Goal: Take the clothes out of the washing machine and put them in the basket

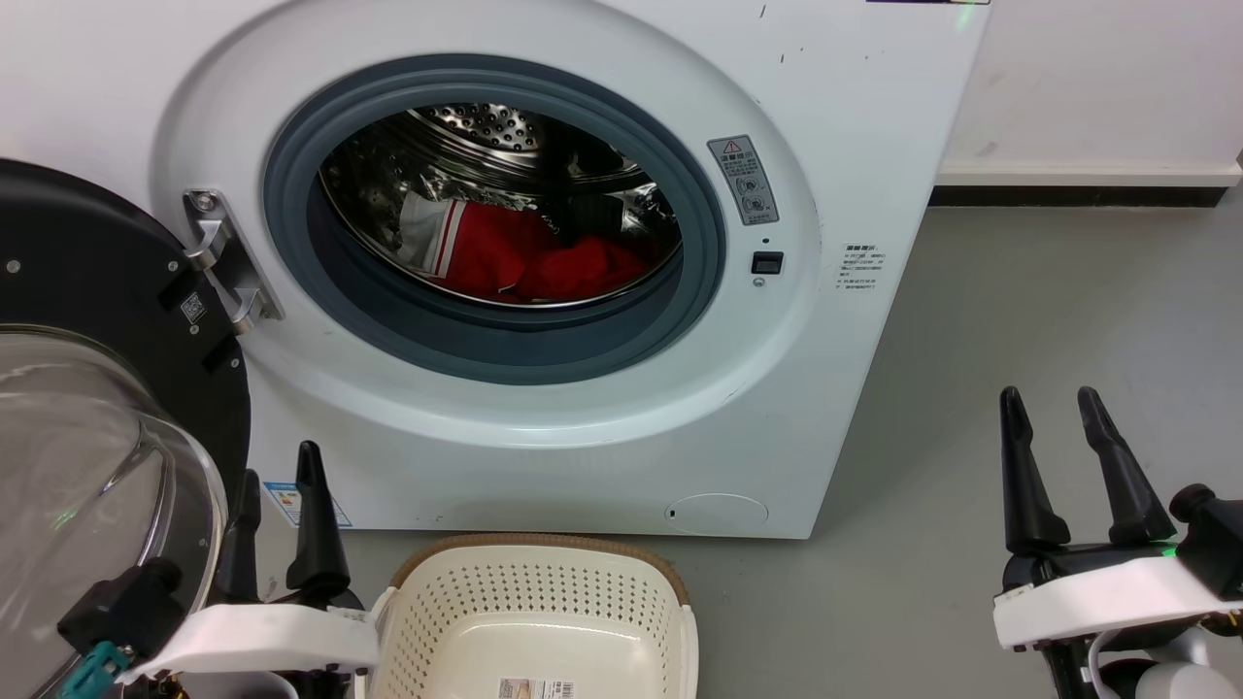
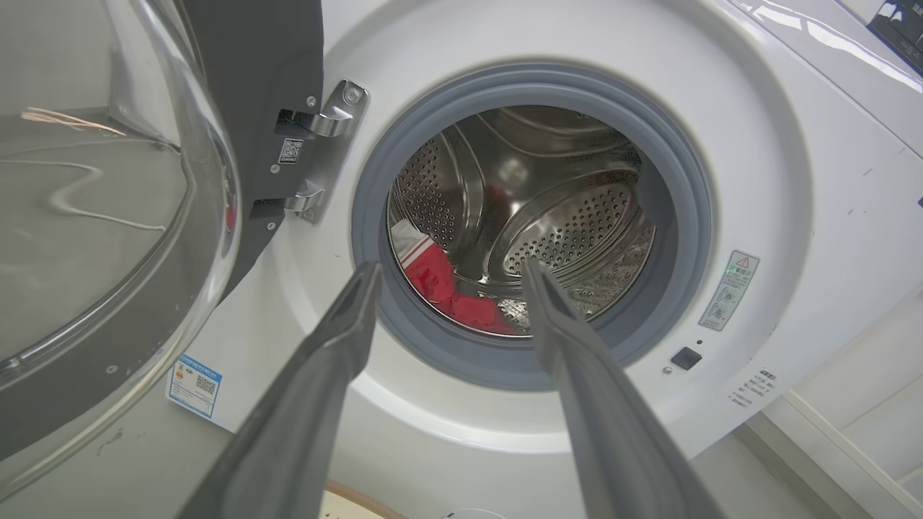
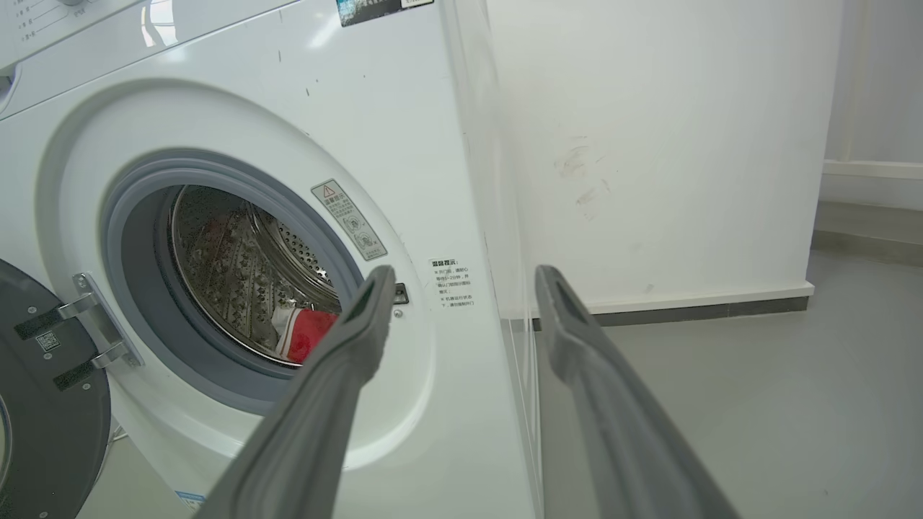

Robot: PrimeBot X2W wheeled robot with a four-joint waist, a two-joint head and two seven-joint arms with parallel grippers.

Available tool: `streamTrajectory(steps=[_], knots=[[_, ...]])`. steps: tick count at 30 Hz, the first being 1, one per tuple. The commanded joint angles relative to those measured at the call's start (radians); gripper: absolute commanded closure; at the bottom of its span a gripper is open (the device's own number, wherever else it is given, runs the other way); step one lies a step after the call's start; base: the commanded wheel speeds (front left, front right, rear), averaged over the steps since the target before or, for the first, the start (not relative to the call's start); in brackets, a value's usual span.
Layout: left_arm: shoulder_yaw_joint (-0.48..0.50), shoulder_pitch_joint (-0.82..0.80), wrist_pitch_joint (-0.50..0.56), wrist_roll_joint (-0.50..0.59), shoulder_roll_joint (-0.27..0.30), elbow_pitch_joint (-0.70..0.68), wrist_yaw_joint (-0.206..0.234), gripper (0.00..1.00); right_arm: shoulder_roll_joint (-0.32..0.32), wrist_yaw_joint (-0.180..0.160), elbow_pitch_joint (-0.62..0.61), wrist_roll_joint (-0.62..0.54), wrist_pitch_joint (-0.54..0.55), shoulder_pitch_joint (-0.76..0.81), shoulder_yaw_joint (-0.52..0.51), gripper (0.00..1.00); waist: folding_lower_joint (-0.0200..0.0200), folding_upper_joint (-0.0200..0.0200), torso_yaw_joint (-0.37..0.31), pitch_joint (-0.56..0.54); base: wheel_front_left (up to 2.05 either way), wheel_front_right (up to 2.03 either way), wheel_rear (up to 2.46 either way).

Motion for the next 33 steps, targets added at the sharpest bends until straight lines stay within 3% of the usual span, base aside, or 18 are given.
streamTrajectory(steps=[1,7,16,23,33], knots=[[-0.012,0.003,-0.012,0.048,0.003,-0.018,-0.003,0.00,-0.006,0.000,-0.008,-0.034,-0.012,0.000,0.005,0.00,0.0000,0.0000,0.000,0.000,0.00,0.00,0.00],[-0.062,0.013,-0.028,0.145,0.027,-0.015,0.014,0.00,-0.006,0.000,-0.002,-0.076,-0.028,0.010,0.022,0.00,0.0000,0.0000,-0.001,0.001,0.00,0.00,0.00],[-0.154,0.024,-0.050,0.234,0.075,-0.018,0.082,0.00,-0.006,0.000,0.044,-0.174,-0.050,0.031,0.042,0.00,0.0000,0.0000,-0.001,0.003,0.00,0.00,0.00],[-0.203,0.030,-0.067,0.301,0.104,0.002,0.098,0.00,-0.007,0.000,0.050,-0.235,-0.067,0.026,0.039,0.00,0.0000,0.0000,-0.002,0.006,0.00,0.00,0.00],[-0.260,0.029,-0.089,0.402,0.144,0.032,0.172,0.00,-0.007,0.000,0.057,-0.358,-0.089,0.034,0.051,0.00,0.0000,0.0000,-0.002,0.005,0.00,0.00,0.00]])
